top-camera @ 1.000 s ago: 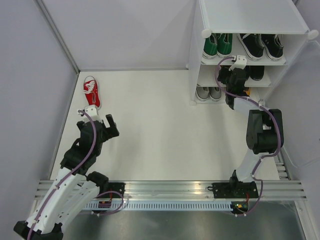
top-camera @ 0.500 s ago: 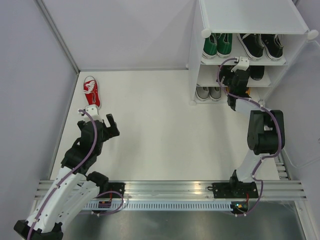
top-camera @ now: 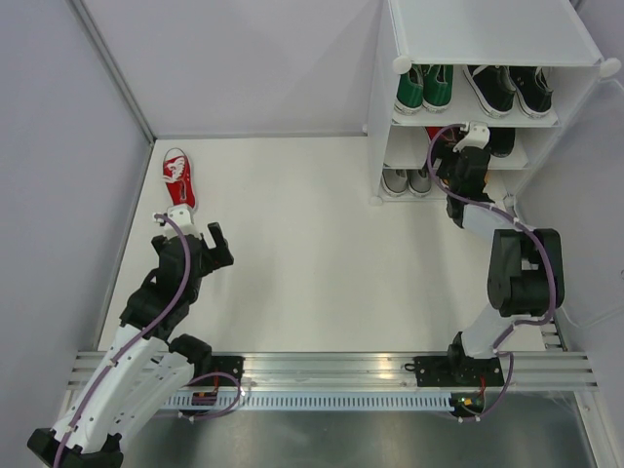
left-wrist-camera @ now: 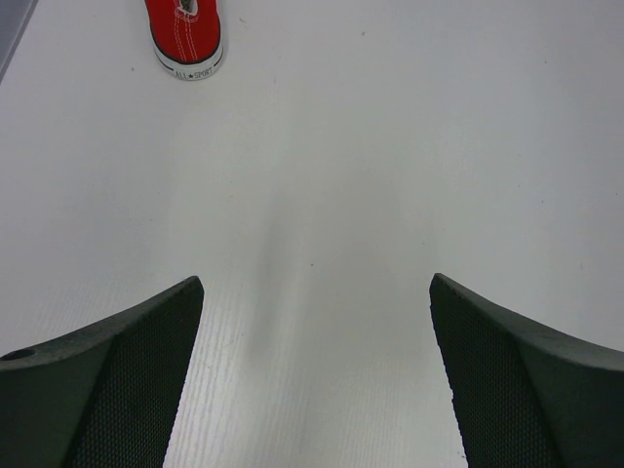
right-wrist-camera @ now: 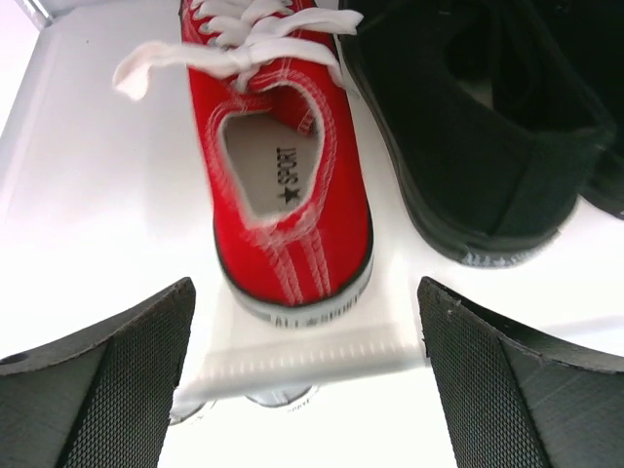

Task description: Place and organize the shoes in the shoe cabinet

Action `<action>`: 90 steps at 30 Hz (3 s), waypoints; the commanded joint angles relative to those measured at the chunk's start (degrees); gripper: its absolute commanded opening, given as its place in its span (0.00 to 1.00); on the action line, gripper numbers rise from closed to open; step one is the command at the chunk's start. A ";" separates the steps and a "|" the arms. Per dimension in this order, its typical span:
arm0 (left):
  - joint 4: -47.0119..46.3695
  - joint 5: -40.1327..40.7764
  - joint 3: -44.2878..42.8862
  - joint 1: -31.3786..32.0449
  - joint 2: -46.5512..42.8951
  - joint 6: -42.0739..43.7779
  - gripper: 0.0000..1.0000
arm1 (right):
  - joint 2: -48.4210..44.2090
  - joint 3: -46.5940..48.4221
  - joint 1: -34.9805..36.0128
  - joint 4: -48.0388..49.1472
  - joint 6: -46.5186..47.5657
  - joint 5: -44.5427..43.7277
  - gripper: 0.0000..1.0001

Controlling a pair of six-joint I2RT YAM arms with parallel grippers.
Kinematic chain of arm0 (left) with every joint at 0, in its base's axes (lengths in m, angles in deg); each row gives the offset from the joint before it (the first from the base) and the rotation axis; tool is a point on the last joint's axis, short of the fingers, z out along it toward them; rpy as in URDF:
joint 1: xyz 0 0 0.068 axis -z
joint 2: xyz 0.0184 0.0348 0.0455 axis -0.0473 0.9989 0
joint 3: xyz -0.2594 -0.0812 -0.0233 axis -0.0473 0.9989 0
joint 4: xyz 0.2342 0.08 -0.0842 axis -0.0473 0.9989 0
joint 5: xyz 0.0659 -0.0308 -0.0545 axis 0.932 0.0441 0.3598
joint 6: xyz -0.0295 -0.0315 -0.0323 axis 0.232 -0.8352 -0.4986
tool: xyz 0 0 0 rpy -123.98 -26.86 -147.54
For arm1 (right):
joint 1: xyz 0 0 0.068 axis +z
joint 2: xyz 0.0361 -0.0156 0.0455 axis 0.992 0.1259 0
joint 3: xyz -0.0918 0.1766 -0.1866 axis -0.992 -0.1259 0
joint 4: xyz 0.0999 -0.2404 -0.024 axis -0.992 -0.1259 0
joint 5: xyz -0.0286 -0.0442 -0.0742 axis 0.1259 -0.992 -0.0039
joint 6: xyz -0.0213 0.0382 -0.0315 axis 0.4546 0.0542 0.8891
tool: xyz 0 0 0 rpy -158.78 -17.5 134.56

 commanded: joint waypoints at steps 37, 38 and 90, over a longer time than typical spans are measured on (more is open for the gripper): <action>-2.33 -13.65 -20.01 -22.19 37.44 -6.72 0.92 | -51.98 -10.88 0.73 -48.22 -13.28 20.63 0.98; -2.42 -13.83 -22.80 -23.36 39.28 -7.59 0.90 | -51.98 -10.89 1.86 -48.13 -13.02 20.98 0.98; -12.97 -29.73 -39.63 -39.28 80.45 -12.08 0.02 | -51.89 -15.72 12.51 -45.05 -9.14 24.59 0.98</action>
